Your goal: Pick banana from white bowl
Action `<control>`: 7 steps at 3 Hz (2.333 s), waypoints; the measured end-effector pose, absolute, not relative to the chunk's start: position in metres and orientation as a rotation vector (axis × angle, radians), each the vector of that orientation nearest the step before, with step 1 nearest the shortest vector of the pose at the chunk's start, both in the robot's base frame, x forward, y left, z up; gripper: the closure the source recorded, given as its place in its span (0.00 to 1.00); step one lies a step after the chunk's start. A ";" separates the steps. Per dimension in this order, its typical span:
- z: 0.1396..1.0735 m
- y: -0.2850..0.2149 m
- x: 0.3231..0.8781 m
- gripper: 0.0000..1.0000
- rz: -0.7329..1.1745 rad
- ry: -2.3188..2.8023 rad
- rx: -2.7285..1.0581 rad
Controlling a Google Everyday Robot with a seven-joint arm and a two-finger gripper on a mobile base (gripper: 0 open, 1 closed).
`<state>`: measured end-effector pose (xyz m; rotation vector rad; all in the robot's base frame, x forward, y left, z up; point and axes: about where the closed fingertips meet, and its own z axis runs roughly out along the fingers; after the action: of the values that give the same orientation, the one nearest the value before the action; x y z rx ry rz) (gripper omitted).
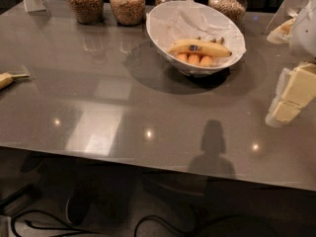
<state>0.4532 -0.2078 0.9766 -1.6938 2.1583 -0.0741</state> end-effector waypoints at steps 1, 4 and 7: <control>0.979 -0.186 0.493 0.00 -0.041 2.014 -1.651; 0.988 -0.151 0.611 0.00 -0.123 1.809 -1.540; 0.949 -0.177 0.709 0.25 -0.214 1.829 -1.435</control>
Offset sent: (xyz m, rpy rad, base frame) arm 0.1648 0.0625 0.0158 0.2554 -0.3383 0.1020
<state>0.7094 -0.1772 0.9485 -1.4346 1.8292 -0.2139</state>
